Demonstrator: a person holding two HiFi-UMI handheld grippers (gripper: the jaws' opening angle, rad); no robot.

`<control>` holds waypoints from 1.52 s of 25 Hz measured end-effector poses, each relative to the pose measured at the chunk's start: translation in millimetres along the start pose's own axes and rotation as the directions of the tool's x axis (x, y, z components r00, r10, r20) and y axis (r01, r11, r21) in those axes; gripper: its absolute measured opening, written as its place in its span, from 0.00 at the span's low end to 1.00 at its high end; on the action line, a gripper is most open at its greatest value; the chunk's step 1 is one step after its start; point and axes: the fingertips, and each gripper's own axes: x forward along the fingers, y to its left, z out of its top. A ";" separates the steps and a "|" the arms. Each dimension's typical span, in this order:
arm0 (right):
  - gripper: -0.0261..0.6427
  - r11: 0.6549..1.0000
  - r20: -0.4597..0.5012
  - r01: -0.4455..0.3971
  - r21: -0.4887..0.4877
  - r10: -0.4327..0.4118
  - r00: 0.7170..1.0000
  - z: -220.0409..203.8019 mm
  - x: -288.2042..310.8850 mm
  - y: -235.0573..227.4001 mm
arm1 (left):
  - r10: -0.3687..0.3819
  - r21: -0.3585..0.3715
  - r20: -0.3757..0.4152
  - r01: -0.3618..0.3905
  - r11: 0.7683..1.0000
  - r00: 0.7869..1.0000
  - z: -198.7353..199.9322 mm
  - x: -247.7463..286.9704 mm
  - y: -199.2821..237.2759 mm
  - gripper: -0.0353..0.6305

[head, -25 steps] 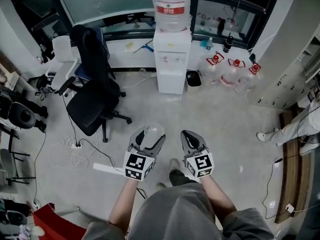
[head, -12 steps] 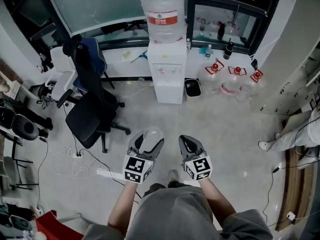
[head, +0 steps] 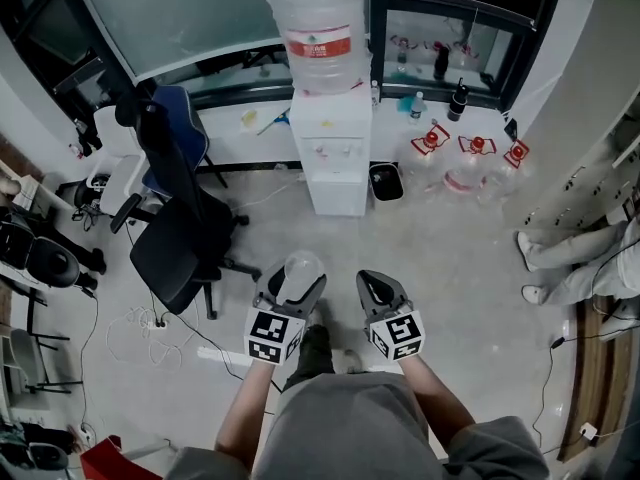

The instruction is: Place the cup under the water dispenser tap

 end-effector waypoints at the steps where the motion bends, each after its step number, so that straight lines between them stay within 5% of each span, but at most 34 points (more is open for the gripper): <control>1: 0.06 1.000 -0.001 0.004 0.000 -0.004 1.000 0.0 6.7 -3.0 | -0.003 0.001 0.005 0.003 1.000 1.000 0.5 5.4 5.3 0.48; 21: 0.06 0.991 -0.027 0.134 0.030 -0.133 0.991 24.9 166.7 -50.3 | -0.109 0.001 -0.009 0.109 0.994 0.994 14.6 119.3 142.5 0.49; 38: 0.06 0.956 -0.064 0.290 0.044 -0.287 0.956 26.5 226.8 -84.4 | -0.215 -0.017 -0.045 0.215 0.977 0.976 -5.8 193.8 209.5 0.48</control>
